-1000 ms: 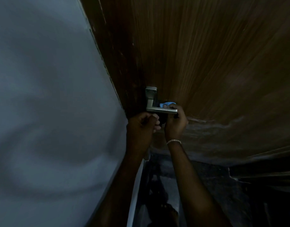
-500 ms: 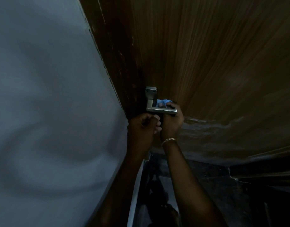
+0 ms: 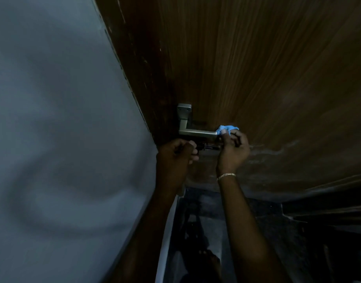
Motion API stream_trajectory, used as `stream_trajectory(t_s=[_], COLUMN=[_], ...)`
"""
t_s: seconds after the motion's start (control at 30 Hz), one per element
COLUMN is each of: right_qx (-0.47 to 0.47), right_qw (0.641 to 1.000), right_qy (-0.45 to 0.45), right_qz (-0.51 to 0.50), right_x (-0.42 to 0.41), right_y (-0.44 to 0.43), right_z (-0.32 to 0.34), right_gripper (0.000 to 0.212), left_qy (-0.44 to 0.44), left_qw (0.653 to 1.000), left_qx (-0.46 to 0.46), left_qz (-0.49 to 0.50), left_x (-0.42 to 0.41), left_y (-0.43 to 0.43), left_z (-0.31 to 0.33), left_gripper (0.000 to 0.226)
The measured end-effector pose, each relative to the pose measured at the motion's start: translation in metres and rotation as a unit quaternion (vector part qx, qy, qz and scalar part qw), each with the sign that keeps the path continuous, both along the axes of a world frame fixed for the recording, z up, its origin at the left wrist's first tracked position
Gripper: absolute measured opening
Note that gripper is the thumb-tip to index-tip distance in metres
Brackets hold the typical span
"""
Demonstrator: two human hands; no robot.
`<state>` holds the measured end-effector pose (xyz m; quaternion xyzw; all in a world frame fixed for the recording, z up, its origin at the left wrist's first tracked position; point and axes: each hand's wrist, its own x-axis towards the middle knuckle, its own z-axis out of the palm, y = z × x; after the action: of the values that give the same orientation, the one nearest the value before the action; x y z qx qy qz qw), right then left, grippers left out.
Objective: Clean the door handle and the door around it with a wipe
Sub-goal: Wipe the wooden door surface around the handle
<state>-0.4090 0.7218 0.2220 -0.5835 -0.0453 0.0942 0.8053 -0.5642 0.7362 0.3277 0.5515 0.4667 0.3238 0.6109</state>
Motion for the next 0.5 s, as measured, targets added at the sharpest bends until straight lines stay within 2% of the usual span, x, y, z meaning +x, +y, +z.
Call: stream_trajectory(t_s=[0.07,0.17,0.27,0.37,0.5], right_qx=[-0.031,-0.092,-0.125,-0.097,-0.164], right_qw=[0.994,0.962,0.963,0.975,0.954], right_qy=[-0.092,-0.221,-0.209,-0.188,-0.229], right_qz=[0.042,0.131,0.115,0.072,0.104], right_x=[-0.007,-0.018,-0.011,-0.002,-0.008], right_y=[0.005,0.009,0.002,0.004,-0.001], right_z=[0.008,0.007,0.002,0.009,-0.002], right_gripper=[0.016,0.015,0.020,0.017,0.017], left_qy=[-0.001,-0.002,-0.002,0.005,0.007], left_qw=[1.000,1.000,1.000,1.000,1.000], left_qx=[-0.002,0.005,0.005,0.004,-0.001], left_qz=[-0.005,-0.009,0.000,0.005,0.002], left_x=[0.003,0.003,-0.001,-0.001,-0.002], left_y=[-0.001,-0.001,0.000,0.000,-0.001], left_z=[0.000,0.000,0.000,-0.002,-0.001], left_gripper=[0.015,0.015,0.014,0.014,0.013])
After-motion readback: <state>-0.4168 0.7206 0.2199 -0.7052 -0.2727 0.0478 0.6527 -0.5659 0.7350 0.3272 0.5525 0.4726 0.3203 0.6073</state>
